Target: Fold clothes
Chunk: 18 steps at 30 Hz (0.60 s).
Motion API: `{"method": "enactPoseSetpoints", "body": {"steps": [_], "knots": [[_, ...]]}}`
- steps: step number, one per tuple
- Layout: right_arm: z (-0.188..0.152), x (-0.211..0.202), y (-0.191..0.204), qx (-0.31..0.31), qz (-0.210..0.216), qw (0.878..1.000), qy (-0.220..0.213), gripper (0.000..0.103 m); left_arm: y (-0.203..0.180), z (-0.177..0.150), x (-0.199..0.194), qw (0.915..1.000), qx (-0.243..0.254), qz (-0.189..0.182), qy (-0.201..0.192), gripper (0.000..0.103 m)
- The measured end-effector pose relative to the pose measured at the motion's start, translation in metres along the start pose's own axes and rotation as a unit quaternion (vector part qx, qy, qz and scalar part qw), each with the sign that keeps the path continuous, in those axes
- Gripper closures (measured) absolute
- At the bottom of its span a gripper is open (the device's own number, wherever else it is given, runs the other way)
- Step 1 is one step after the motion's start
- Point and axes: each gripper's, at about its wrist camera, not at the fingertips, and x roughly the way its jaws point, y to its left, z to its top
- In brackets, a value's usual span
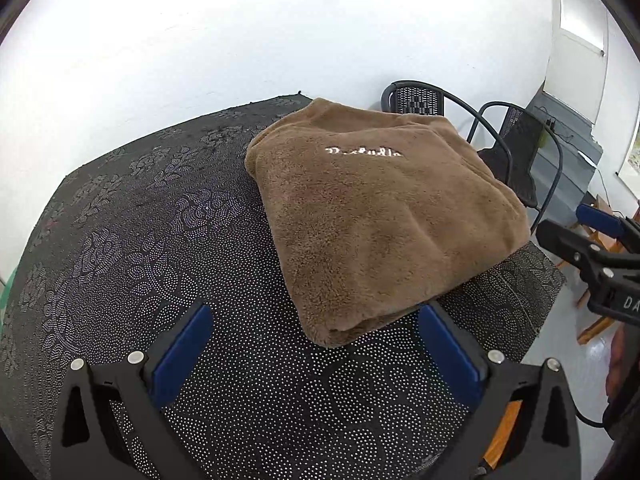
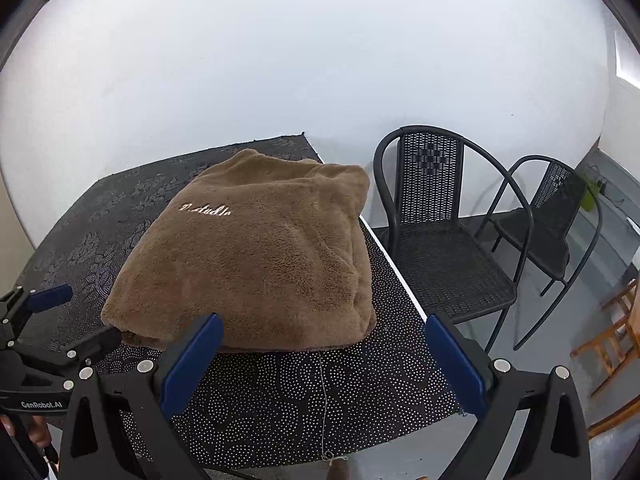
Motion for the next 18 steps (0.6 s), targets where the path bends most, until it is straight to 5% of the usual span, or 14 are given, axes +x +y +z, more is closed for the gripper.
{"method": "enactPoseSetpoints", "body": {"steps": [18], "knots": [[0.0006,-0.0018,0.0024,-0.001,0.008,1.0,-0.003,0.001,-0.0053,-0.0045,0.0019,1.0,0.004,0.0,0.004,0.0]]}}
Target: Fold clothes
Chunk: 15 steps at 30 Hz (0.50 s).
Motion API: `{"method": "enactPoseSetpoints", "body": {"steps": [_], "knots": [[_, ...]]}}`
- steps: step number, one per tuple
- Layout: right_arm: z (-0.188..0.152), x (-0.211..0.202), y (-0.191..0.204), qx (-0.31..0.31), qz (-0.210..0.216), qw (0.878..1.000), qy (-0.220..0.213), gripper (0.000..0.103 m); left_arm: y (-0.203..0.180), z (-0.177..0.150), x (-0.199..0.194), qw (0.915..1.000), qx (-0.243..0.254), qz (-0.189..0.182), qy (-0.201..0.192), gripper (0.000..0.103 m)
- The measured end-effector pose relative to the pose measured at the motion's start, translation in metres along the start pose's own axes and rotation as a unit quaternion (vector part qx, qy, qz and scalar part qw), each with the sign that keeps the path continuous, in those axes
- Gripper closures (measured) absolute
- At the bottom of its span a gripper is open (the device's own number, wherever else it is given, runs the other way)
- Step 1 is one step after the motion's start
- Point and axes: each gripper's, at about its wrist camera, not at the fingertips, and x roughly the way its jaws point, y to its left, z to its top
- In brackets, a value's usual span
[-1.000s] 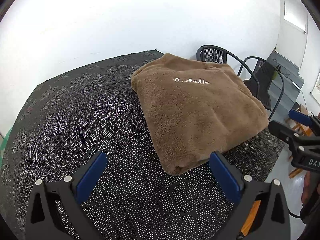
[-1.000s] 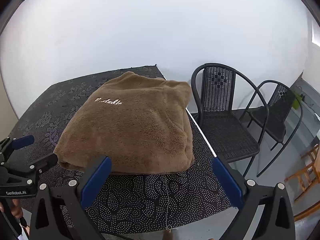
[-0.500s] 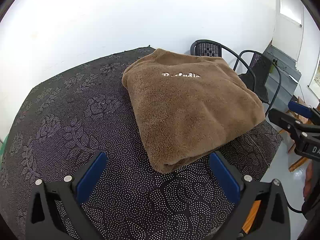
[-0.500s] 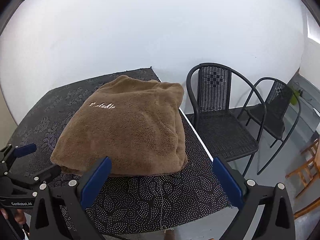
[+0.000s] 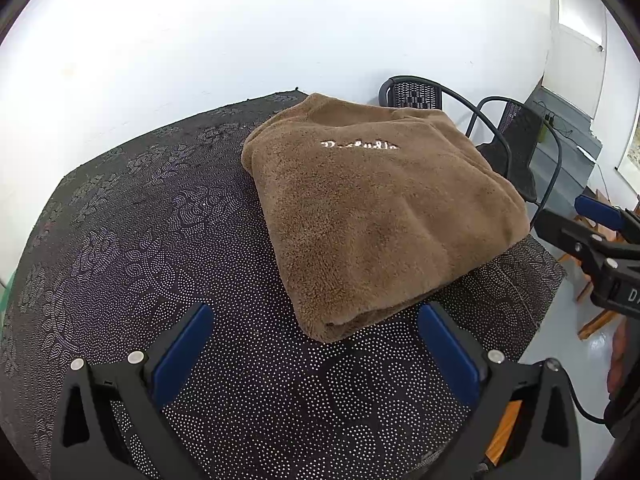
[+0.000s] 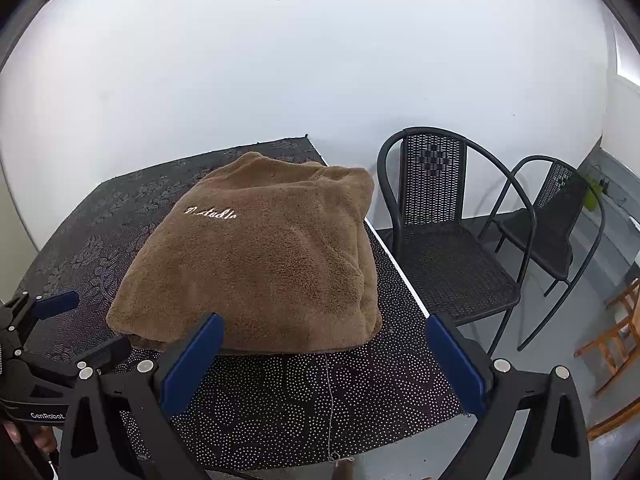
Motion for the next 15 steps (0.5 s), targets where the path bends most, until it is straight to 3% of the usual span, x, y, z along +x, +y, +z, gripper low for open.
{"method": "enactPoseSetpoints", "body": {"steps": [15], "knots": [[0.0015,0.0002,0.0048,-0.006,0.007,1.0,-0.002,0.001,0.0017,-0.0028,-0.0039,1.0,-0.001,0.002,-0.004,0.0]]}}
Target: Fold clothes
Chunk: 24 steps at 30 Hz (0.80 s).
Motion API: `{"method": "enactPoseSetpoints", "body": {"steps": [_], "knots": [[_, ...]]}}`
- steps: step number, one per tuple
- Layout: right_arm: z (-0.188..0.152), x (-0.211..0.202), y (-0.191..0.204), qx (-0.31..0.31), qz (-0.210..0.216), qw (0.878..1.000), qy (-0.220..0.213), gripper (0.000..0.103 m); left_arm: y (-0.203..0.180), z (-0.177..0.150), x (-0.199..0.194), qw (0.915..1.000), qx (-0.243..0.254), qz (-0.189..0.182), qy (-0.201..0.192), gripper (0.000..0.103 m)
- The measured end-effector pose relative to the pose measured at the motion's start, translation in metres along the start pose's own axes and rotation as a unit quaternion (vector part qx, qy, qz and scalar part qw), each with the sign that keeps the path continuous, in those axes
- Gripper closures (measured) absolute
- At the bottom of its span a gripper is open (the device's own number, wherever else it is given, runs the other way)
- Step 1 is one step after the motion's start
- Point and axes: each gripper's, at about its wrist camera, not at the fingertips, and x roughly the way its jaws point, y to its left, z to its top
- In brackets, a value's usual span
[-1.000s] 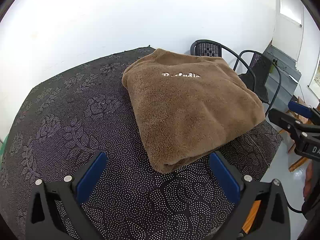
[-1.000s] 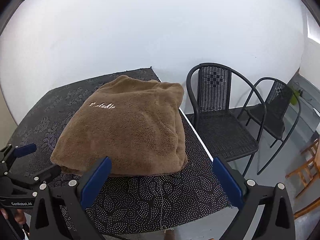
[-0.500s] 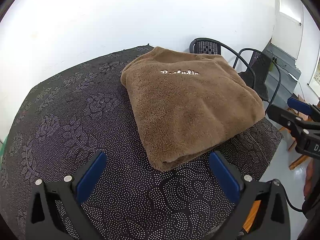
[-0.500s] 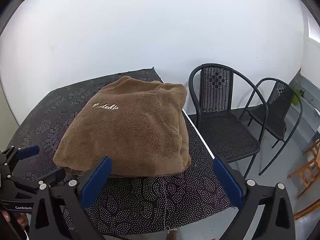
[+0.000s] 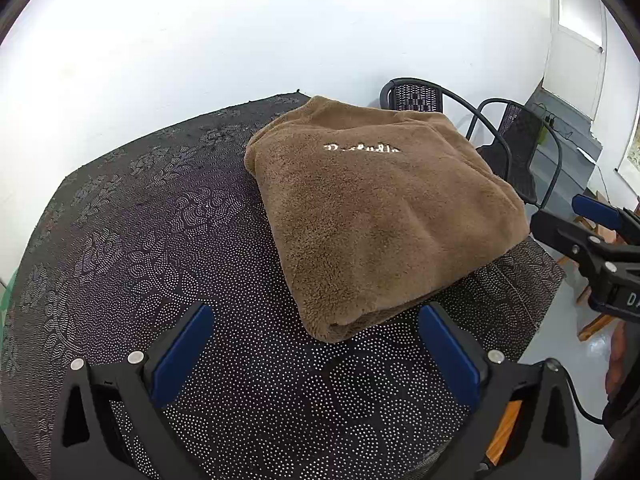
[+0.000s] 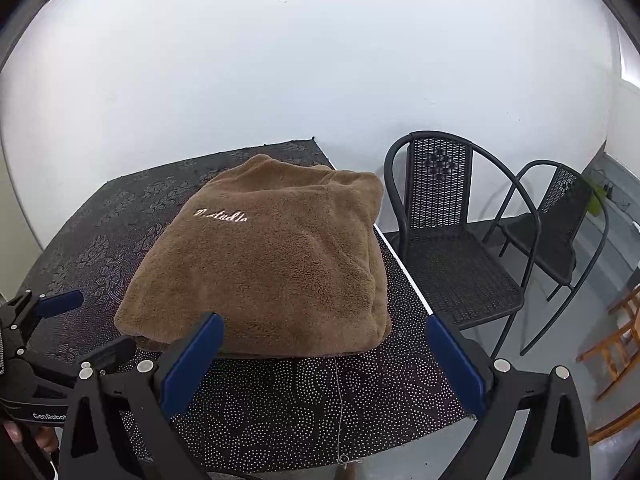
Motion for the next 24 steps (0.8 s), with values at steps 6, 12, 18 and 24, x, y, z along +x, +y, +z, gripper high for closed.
{"method": "enactPoseSetpoints", "body": {"steps": [6,12,18,24], "knots": [[0.0,0.002,0.003,-0.002,0.001,1.0,0.002,0.001,-0.004,-0.005,-0.005,0.9997,0.016,0.013,-0.015,0.0],[-0.001,0.003,0.006,-0.005,0.001,1.0,0.005,0.001,-0.003,-0.009,-0.01,0.9989,0.025,0.024,-0.031,0.0],[0.0,0.004,0.011,-0.012,0.0,1.0,0.005,0.001,0.002,-0.009,-0.008,0.9994,0.012,0.022,-0.023,0.0],[0.0,0.004,0.015,-0.018,-0.002,1.0,0.005,0.001,0.006,-0.01,-0.004,0.9999,0.001,0.003,-0.013,0.0]]}}
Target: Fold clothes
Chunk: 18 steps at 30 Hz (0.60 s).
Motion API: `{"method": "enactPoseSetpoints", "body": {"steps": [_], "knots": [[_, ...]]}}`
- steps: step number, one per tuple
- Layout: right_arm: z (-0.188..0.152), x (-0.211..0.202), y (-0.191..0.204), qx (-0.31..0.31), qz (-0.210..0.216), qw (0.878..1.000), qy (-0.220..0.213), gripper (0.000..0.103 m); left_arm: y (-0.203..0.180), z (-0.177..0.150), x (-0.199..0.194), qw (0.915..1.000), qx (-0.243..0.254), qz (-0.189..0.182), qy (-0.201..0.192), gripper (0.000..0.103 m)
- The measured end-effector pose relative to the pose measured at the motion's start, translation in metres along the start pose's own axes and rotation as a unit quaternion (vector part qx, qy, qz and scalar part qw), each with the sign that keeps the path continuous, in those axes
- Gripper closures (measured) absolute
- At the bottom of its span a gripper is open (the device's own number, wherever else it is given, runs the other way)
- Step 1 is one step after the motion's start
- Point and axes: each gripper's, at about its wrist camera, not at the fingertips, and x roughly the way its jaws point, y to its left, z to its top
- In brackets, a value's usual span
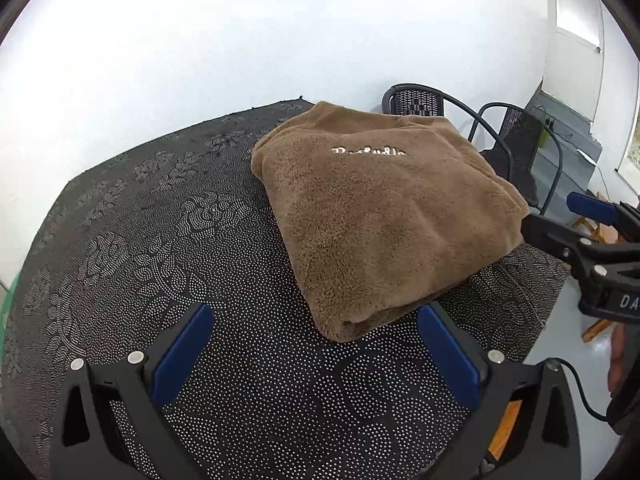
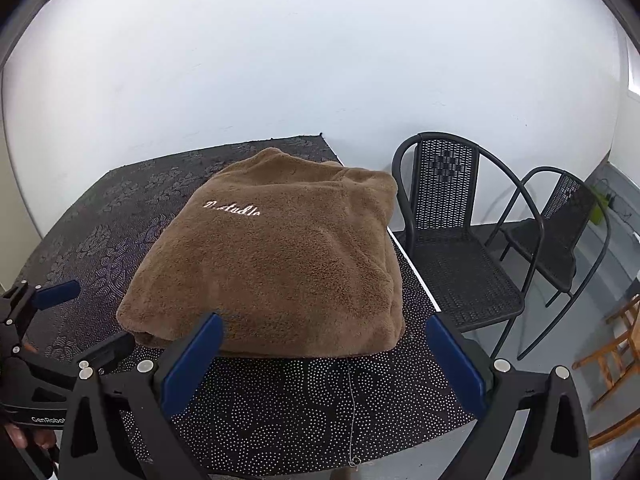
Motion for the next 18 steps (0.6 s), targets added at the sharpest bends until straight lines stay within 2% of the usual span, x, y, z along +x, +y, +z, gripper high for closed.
{"method": "enactPoseSetpoints", "body": {"steps": [7,12,18], "knots": [[-0.001,0.0,0.002,-0.002,-0.003,1.0,0.001,0.001,0.004,-0.002,-0.002,0.9998,-0.009,-0.018,-0.005,0.0],[0.0,-0.003,0.0,0.003,-0.004,1.0,-0.005,0.001,0.005,-0.001,-0.006,0.9997,-0.005,-0.014,-0.021,0.0],[0.003,-0.008,0.0,0.012,0.009,1.0,-0.019,0.001,0.015,0.002,-0.004,0.9997,-0.02,-0.002,-0.013,0.0]]}}
